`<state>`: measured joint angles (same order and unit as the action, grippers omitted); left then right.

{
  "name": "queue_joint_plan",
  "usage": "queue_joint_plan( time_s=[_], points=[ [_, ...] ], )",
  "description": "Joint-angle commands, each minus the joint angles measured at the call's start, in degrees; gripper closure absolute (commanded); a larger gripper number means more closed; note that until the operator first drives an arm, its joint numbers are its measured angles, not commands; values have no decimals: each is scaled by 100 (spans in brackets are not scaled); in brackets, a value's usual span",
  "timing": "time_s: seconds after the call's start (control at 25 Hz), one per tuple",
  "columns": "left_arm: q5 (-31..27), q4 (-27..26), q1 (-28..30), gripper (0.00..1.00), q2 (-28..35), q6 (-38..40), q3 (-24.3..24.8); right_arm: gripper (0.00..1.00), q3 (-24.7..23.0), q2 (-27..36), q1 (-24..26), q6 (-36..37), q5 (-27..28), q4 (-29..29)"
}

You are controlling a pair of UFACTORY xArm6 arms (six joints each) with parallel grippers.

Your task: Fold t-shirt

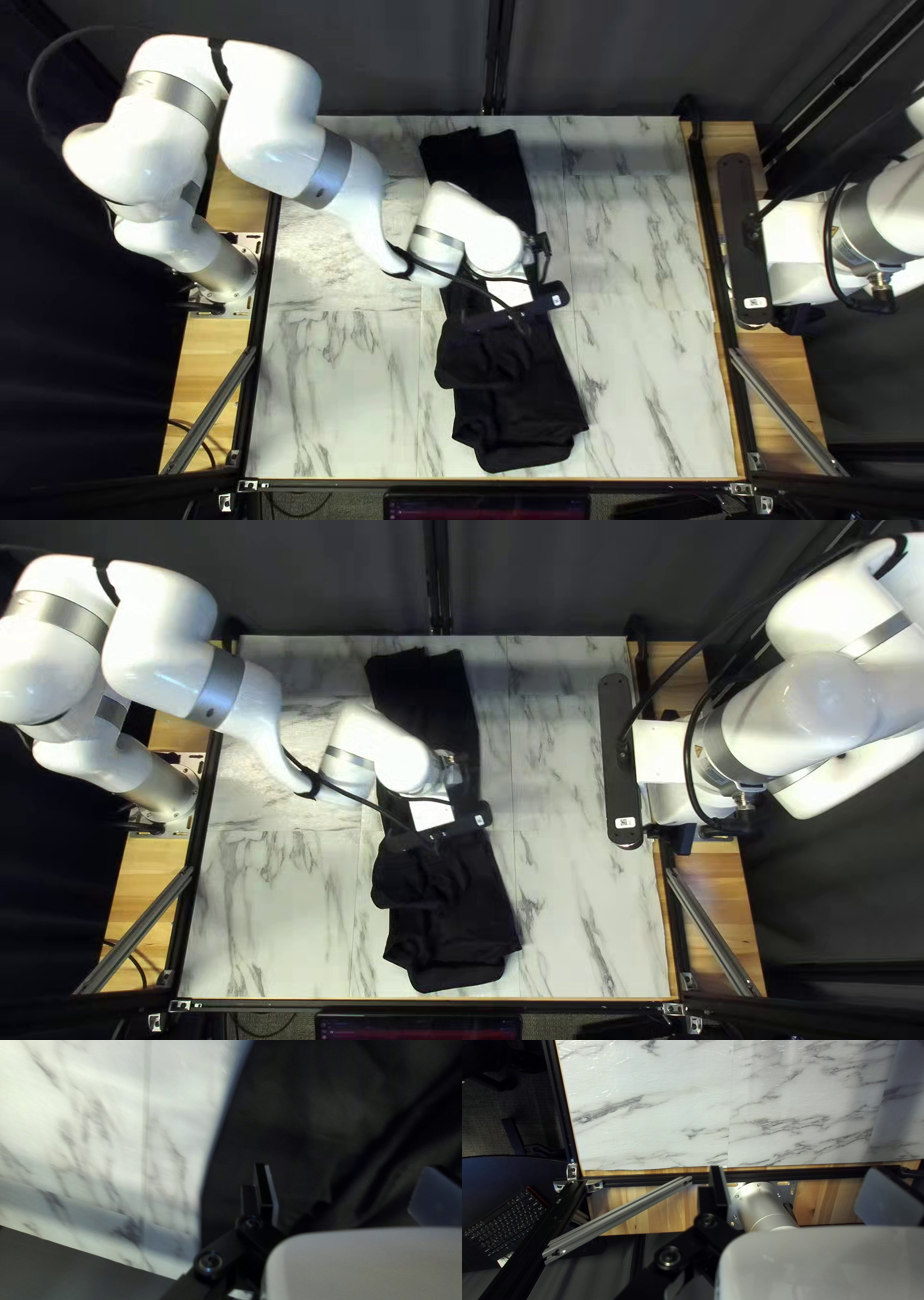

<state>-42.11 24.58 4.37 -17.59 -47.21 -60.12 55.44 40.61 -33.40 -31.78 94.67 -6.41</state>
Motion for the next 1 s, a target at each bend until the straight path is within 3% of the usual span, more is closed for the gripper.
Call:
queue_joint_plan(
  time_s=[0.04, 0.52, 1.0],
  points=[
    [92, -15, 145, 0, -71, 237, 80, 0, 0, 0, 0, 0, 0, 0],
    [66, -282, 519, 0, -427, 193, -399, 0, 0, 0, 0, 0, 0, 0],
    [291, -654, 404, 0, -812, -740, -1054, 0, 0, 0, 0, 0, 0, 0]
  ],
)
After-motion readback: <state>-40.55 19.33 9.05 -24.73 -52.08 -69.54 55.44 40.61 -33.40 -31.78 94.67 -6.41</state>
